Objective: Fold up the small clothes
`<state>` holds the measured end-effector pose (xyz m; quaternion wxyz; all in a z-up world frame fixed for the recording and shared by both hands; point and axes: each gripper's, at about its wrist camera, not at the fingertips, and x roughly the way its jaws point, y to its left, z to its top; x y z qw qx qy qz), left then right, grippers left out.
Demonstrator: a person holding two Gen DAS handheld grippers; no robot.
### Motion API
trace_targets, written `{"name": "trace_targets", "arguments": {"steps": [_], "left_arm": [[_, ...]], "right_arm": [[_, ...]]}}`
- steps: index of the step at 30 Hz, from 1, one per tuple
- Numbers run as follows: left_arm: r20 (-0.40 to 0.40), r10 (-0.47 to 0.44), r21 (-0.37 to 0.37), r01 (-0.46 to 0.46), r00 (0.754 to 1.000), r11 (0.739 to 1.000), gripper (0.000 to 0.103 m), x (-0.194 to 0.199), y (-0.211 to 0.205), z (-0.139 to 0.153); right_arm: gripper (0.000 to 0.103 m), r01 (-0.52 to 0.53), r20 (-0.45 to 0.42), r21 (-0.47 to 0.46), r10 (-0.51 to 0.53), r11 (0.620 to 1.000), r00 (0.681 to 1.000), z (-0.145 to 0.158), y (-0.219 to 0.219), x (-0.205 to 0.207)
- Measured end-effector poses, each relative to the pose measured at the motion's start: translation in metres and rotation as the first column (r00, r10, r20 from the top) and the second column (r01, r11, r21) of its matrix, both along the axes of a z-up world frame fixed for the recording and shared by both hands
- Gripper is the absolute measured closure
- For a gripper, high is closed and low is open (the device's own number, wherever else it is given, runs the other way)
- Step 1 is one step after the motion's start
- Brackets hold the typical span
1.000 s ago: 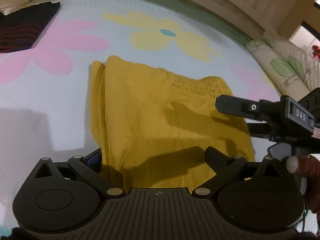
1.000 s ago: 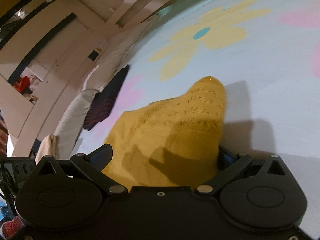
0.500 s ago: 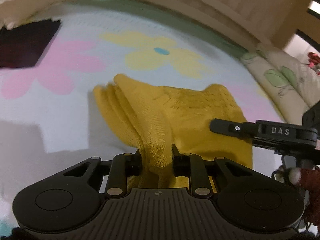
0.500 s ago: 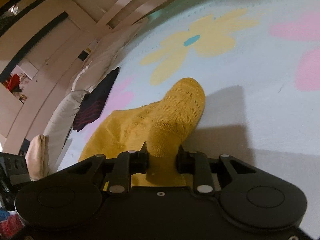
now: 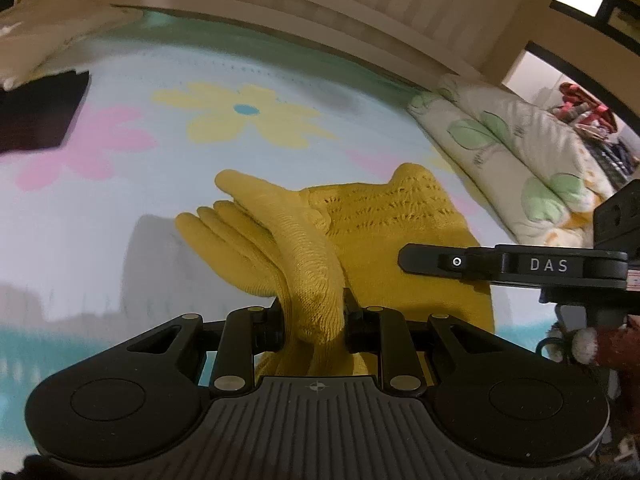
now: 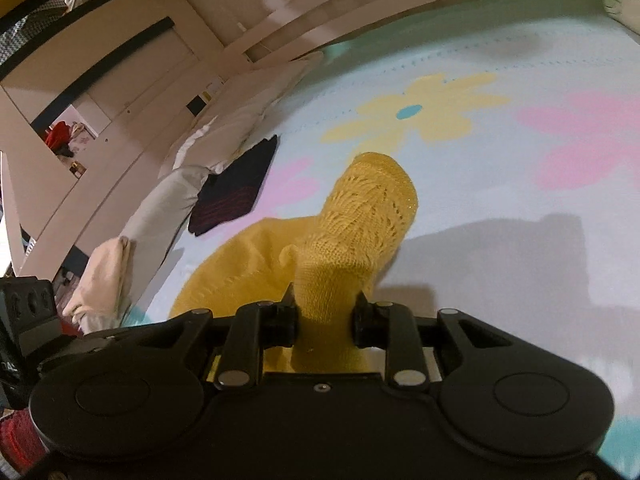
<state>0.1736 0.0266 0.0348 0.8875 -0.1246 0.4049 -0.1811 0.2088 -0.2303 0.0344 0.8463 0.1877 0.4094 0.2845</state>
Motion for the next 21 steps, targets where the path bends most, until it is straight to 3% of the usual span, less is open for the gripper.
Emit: {"name": "trace_targets", "arguments": {"steps": [8,12,14,16,18,21], "left_arm": [[-0.077,0.000,-0.001,0.000,0.997,1.000,0.080,-0.067,-0.008,-0.026],[-0.169,0.039,0.056,-0.030,0.985,0.998,0.079,-0.085,-0.008,-0.055],[-0.216,0.069,0.093,-0.049,0.974,0.994,0.078,-0.092,-0.004,-0.071],[-0.216,0.084,0.098,-0.064,0.973,0.993,0.074,-0.097,0.001,-0.078],[-0.211,0.091,0.088,-0.074,0.973,0.993,0.073,-0.096,0.006,-0.078],[-0.186,0.094,0.091,-0.078,0.978,0.993,0.073,-0.099,0.008,-0.075]], "right_arm": [[0.067,-0.013,-0.086,-0.017,0.012,1.000,0.996,-0.017,-0.009,-0.062],[0.065,-0.034,-0.144,-0.106,0.018,0.994,0.989,-0.046,-0.011,-0.079],[0.061,-0.028,-0.170,-0.197,-0.006,0.980,0.985,-0.063,-0.013,-0.080],[0.044,-0.018,-0.168,-0.275,-0.030,0.961,0.985,-0.076,-0.018,-0.077],[0.035,0.008,-0.181,-0.254,-0.056,0.967,0.982,-0.080,-0.027,-0.073],[0.035,0.018,-0.173,-0.248,-0.063,0.969,0.983,-0.079,-0.031,-0.069]]}}
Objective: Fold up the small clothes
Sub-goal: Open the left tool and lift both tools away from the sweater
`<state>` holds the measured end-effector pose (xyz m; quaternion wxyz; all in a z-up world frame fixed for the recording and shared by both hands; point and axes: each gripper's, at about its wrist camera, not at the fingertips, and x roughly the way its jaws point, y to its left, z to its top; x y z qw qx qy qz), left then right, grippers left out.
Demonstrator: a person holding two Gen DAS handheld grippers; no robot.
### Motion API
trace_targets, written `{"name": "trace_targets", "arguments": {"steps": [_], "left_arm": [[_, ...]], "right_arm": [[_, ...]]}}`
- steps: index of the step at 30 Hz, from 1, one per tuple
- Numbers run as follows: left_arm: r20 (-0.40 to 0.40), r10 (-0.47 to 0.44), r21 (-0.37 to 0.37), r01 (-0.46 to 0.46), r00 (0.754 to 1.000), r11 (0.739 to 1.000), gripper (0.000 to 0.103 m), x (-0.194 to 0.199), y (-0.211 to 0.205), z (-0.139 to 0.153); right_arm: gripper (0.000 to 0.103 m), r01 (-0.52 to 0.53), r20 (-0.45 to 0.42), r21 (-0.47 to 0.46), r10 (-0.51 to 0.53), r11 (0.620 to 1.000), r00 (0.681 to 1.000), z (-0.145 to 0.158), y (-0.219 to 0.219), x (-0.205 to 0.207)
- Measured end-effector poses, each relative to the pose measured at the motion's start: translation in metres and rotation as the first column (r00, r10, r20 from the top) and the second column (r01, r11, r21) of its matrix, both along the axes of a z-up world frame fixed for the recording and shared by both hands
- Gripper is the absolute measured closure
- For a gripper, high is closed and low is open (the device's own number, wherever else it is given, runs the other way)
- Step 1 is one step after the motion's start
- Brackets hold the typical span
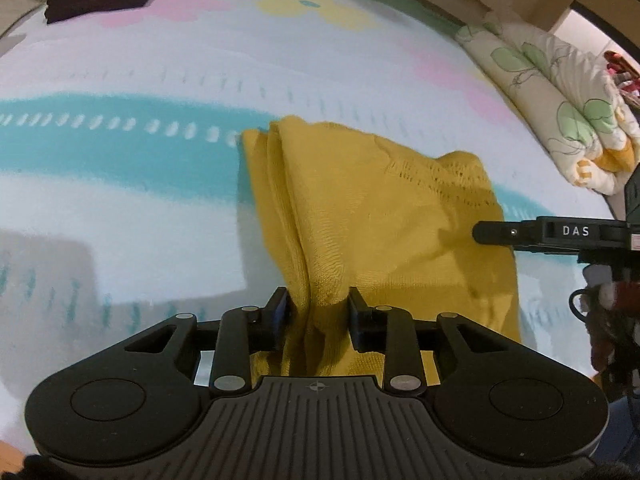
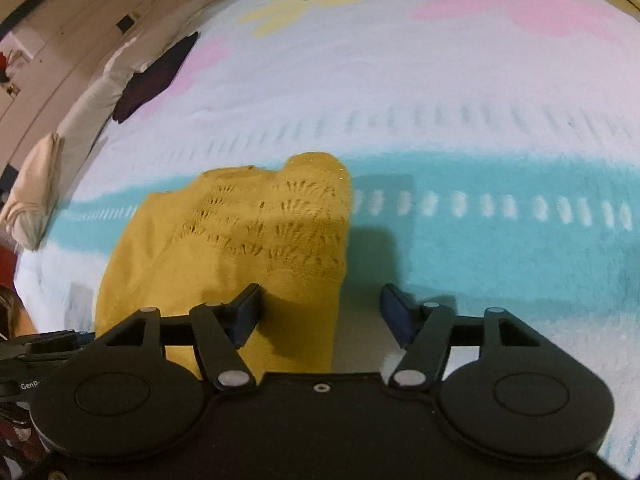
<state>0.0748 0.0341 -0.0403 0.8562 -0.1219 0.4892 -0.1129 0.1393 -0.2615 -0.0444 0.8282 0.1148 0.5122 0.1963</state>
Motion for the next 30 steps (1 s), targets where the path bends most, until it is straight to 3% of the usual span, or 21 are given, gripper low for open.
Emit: {"name": "trace_targets", "arguments": {"steps": [5,9,12,16,19,21,22,24,30], "left_arm": [[0.148,0.009,0.096,-0.024,0.989,0.995,0.074,-0.024,-0.003,0.022],[0.232,-0.013,0.143,-0.021,0.973,0.990,0.074,-0.014,-0.014,0.038],[0.221,-0.050,0.166,0.013,0.974,0.986,0.073,0.006,-0.028,0.036],[0.182,-0.086,0.216,0.045,0.980,0.975,0.073,0.031,-0.043,0.018],[0.125,-0.073,0.262,0.038,0.990,0.964,0.068,0.041,-0.036,-0.005],[0.128,-0.046,0.234,0.015,0.991,0.972,0.051,0.041,-0.026,-0.012],[0.123,-0.026,0.220,-0.002,0.992,0.975,0.047,0.043,-0.022,-0.014],[0.114,-0.008,0.196,-0.015,0.993,0.980,0.039,0.044,-0.015,-0.016],[0.108,0.027,0.119,-0.040,0.994,0.992,0.036,0.037,-0.003,-0.011]], "right_arm": [[0.033,0.014,0.062,0.014,-0.015,1.000,0.998,0.012,-0.004,-0.008],[0.032,0.056,0.150,0.064,-0.065,0.996,0.987,0.024,-0.010,-0.022],[0.029,0.100,0.183,0.057,-0.108,0.993,0.977,0.024,-0.011,-0.016],[0.025,0.117,0.159,0.037,-0.122,0.992,0.980,0.012,-0.003,0.001],[0.024,0.096,0.141,-0.062,-0.087,0.993,0.986,-0.002,0.007,0.008],[0.018,0.080,0.131,-0.152,-0.060,0.985,0.990,-0.014,0.014,0.014],[0.009,0.083,0.138,-0.163,-0.060,0.983,0.989,-0.019,0.015,0.016],[0.003,0.104,0.137,-0.148,-0.084,0.983,0.987,-0.025,0.012,0.019],[0.002,0.131,0.182,-0.114,-0.109,0.985,0.977,-0.013,0.013,0.012]]}}
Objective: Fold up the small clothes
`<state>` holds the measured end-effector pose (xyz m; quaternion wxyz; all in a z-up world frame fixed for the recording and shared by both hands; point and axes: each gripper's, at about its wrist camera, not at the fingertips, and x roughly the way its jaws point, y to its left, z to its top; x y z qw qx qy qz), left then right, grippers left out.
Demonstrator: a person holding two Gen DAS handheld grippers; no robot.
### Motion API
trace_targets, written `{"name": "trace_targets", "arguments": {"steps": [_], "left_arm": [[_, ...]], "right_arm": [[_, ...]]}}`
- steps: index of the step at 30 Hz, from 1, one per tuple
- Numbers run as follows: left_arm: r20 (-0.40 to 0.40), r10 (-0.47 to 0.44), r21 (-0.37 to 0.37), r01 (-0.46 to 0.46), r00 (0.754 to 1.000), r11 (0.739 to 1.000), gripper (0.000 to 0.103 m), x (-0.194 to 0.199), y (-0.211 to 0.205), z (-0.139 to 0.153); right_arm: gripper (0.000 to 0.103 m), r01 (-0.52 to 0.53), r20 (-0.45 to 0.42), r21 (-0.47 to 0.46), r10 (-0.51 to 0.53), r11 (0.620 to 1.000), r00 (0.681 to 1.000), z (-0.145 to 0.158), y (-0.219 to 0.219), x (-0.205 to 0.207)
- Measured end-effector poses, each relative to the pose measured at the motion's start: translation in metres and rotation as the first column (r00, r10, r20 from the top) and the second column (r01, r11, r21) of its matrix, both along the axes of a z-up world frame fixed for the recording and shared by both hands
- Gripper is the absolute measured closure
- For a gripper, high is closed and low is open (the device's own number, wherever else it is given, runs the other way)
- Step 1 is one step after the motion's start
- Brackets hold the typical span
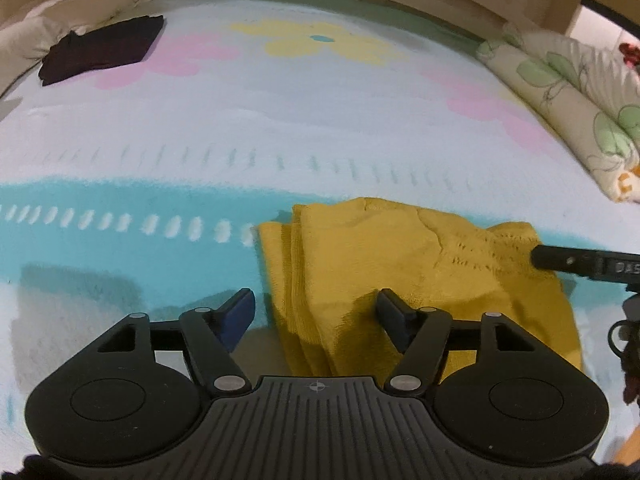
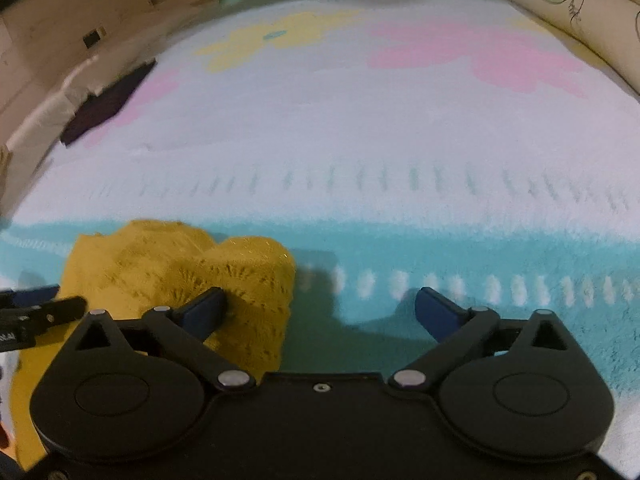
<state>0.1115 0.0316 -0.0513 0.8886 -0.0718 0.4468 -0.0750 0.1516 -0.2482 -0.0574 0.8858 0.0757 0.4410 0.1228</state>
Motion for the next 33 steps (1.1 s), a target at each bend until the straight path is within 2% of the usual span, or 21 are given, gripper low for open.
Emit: {"name": "trace_targets", "arguments": {"steps": [4,9,12,17,20,26,30,33], "left_arm": [[0.031,0.001,-0.004,-0.001,1.000,1.000,0.029,-0.009,-0.001,0.013],[0.117,0.007,0.077,-0.016,0.993,0.997,0.028,-0.035,-0.012,0.036],[0.150,0.014,0.092,-0.028,0.989,0.995,0.028,-0.053,-0.016,0.043],[0.150,0.011,0.068,-0.021,0.989,0.997,0.028,-0.079,-0.020,0.043],[0.152,-0.011,0.081,-0.002,0.988,0.997,0.028,-0.091,-0.026,0.041],[0.163,-0.024,0.095,0.009,0.986,0.995,0.028,-0.113,-0.035,0.040],[0.147,-0.020,0.096,0.006,0.989,0.995,0.028,-0.124,-0.041,0.037],[0.143,-0.017,0.131,-0.002,0.990,0.991,0.028,-0.133,-0.048,0.034]], "right_arm": [[0.001,0.024,0.064,0.034,-0.026,0.999,0.998,0.019,-0.013,-0.013],[0.001,0.002,0.144,0.047,-0.009,0.999,0.990,0.046,-0.009,-0.041],[0.001,-0.003,0.182,0.035,-0.003,0.999,0.983,0.053,-0.001,-0.064],[0.001,-0.011,0.169,-0.007,0.012,1.000,0.986,0.047,0.010,-0.103],[0.001,-0.025,0.154,-0.048,0.032,0.999,0.987,0.044,0.015,-0.124],[0.001,-0.015,0.147,-0.021,0.018,1.000,0.989,0.042,0.013,-0.157],[0.001,-0.019,0.149,-0.044,0.025,0.999,0.989,0.040,0.017,-0.176],[0.001,-0.029,0.166,-0.055,0.038,0.998,0.985,0.041,0.023,-0.189]]}}
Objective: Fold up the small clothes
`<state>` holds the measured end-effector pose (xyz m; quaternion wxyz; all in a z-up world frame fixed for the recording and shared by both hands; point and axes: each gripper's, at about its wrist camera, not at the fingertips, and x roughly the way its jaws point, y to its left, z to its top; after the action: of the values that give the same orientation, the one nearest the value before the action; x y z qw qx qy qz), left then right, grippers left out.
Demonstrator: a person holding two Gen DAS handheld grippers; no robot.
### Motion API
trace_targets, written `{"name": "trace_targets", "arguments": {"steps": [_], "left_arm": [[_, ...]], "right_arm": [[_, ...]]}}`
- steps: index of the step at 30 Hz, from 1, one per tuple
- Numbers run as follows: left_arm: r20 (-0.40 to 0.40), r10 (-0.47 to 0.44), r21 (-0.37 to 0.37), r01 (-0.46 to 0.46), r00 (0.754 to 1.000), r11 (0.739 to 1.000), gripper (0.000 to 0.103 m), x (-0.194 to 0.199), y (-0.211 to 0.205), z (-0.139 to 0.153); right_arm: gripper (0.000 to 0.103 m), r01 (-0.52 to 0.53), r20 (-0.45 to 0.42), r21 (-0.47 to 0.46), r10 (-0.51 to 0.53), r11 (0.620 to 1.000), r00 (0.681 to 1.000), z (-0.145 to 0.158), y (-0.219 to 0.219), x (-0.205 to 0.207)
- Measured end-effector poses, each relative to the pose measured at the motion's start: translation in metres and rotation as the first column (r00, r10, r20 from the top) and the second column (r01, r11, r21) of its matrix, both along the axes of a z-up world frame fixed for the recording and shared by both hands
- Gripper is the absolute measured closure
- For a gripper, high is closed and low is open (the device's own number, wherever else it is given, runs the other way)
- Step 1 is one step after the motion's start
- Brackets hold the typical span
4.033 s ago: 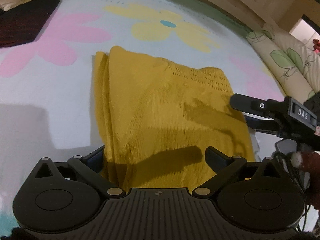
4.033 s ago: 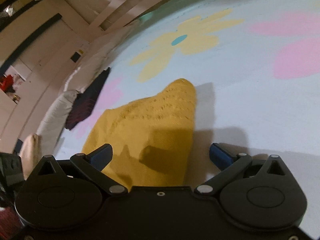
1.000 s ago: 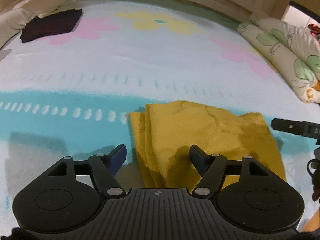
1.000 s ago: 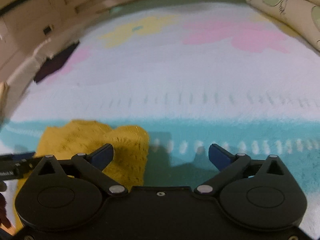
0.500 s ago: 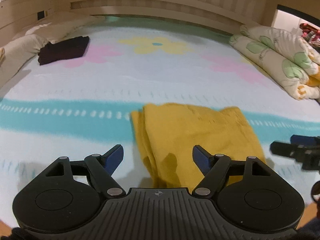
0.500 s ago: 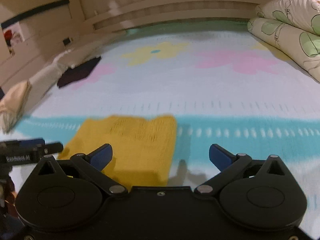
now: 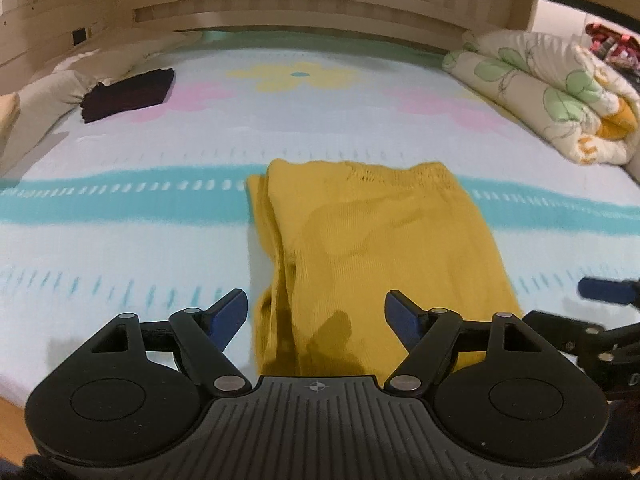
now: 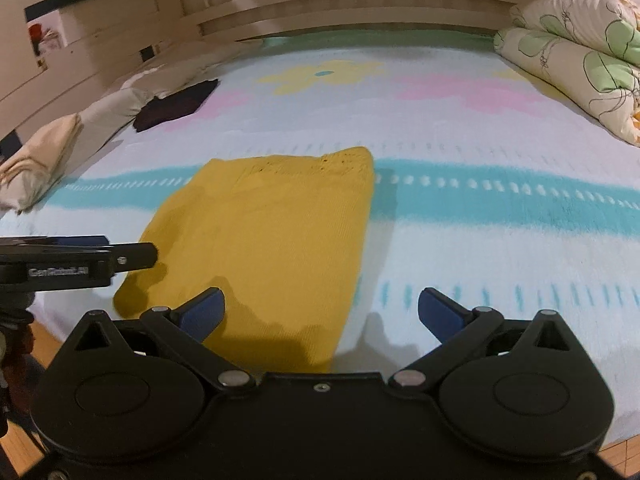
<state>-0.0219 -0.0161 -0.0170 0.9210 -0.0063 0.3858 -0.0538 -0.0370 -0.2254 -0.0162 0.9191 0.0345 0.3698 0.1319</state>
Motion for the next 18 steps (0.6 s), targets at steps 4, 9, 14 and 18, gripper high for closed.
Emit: {"name": "trace_targets", "arguments": {"steps": [4,9,14,18], "left_arm": [[0.029,0.054,0.088,-0.056,0.998,0.995,0.028,-0.014,-0.007,0.002],[0.066,0.095,0.129,-0.103,0.993,0.986,0.029,-0.022,-0.009,0.008],[0.078,0.075,0.098,-0.083,0.994,0.992,0.029,-0.025,-0.010,0.011],[0.066,0.078,0.111,-0.085,0.995,0.990,0.029,-0.029,-0.013,0.008]], "right_arm": [[0.001,0.006,0.052,-0.030,-0.004,1.000,0.999,0.005,0.005,-0.014],[0.001,0.036,0.101,-0.031,-0.033,0.999,0.994,0.013,0.005,-0.021],[0.001,0.171,0.140,-0.143,-0.151,0.975,0.979,0.023,0.017,-0.024],[0.001,0.197,0.170,-0.239,-0.158,0.951,0.973,0.022,0.029,-0.027]]}}
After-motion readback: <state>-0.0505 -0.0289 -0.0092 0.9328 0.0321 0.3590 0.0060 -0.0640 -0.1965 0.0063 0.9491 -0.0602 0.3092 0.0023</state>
